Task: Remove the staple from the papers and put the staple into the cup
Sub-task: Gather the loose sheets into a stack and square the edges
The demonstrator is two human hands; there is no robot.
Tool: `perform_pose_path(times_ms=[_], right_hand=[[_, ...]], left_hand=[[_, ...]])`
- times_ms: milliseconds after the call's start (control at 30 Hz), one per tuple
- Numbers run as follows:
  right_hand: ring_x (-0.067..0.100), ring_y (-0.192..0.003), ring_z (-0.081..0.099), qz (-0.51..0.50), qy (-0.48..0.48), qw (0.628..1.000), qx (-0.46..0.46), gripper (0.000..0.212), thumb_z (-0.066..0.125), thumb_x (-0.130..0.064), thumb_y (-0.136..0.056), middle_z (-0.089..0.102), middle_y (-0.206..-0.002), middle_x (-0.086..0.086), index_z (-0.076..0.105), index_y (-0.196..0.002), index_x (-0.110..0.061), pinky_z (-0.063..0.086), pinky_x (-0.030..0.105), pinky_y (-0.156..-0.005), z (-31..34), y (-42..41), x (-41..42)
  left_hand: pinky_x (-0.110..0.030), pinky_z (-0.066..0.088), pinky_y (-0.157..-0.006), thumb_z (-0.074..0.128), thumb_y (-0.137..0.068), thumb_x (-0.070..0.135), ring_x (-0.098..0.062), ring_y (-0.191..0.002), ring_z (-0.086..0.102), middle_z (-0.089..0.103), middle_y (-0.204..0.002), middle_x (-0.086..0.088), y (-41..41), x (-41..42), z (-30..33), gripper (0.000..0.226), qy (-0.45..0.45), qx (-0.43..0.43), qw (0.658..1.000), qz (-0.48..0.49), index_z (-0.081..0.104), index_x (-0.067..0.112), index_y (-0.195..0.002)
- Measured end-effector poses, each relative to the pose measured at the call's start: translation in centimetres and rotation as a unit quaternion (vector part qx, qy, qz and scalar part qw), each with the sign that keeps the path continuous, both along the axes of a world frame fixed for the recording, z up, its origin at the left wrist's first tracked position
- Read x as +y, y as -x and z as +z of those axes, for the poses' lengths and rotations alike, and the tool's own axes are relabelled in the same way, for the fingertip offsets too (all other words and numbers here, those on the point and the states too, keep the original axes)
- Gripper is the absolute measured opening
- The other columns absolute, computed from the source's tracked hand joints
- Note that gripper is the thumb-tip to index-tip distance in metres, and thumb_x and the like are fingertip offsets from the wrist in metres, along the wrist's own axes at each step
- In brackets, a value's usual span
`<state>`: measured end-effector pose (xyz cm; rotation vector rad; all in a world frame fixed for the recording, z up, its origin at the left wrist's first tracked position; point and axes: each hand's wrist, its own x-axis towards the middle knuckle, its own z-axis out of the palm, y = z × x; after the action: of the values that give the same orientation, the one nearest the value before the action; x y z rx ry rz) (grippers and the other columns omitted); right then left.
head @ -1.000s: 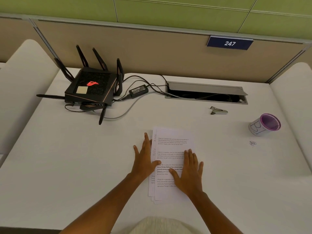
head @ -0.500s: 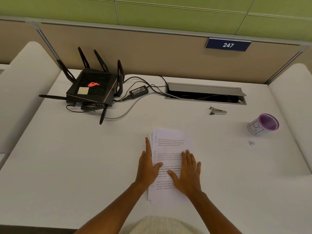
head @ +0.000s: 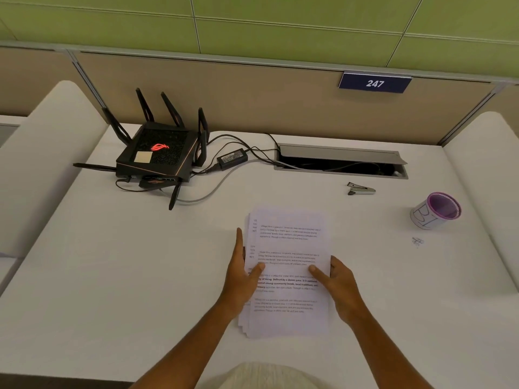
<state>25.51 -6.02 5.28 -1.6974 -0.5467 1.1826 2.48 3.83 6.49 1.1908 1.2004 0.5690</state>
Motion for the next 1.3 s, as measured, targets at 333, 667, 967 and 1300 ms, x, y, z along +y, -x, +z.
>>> perform_pose_path(times_ms=[333, 667, 967, 1300], right_hand=[[0.017, -0.095, 0.078, -0.039, -0.019, 0.998, -0.044, 0.022, 0.072, -0.019, -0.096, 0.078, -0.114, 0.0, 0.068, -0.118, -0.025, 0.066, 0.042, -0.083, 2.0, 2.1, 1.2], [0.008, -0.108, 0.071, -0.082, -0.148, 0.98, -0.104, 0.039, 0.069, -0.009, -0.098, 0.073, -0.116, -0.015, 0.061, -0.132, -0.027, 0.059, 0.024, -0.089, 7.6, 2.2, 3.4], [0.014, -0.117, 0.062, -0.073, -0.088, 0.983, -0.146, 0.04, 0.064, -0.011, -0.101, 0.064, -0.122, -0.014, 0.048, -0.128, -0.036, 0.055, 0.038, -0.103, 4.7, 4.2, 3.5], [0.007, -0.108, 0.063, -0.07, -0.089, 0.984, -0.141, 0.03, 0.054, -0.016, -0.106, 0.063, -0.118, -0.016, 0.048, -0.13, -0.034, 0.055, 0.009, -0.071, 4.4, 4.9, 3.5]], left_hand=[[-0.026, 0.067, -0.077, 0.069, -0.1, 0.015, -0.018, -0.12, 0.069, 0.056, -0.151, 0.0, -0.9, 0.1, 1.5, 0.08, -0.018, 0.005, 0.999, 0.041, 0.023, 0.041, -0.161], [-0.02, 0.062, -0.089, 0.069, -0.099, 0.004, -0.012, -0.124, 0.065, 0.064, -0.133, 0.006, -2.1, 2.5, 7.1, 0.072, -0.133, -0.068, 0.984, 0.092, 0.033, 0.03, -0.156], [0.006, 0.045, -0.085, 0.071, -0.098, 0.005, -0.012, -0.133, 0.045, 0.047, -0.148, -0.001, -2.3, 0.9, 4.3, 0.084, -0.128, -0.009, 0.989, 0.07, 0.02, 0.035, -0.157], [-0.002, 0.053, -0.071, 0.07, -0.101, 0.022, -0.003, -0.109, 0.059, 0.057, -0.123, 0.015, -2.2, 0.8, 4.1, 0.049, -0.112, -0.008, 0.99, 0.09, 0.043, 0.044, -0.135]])
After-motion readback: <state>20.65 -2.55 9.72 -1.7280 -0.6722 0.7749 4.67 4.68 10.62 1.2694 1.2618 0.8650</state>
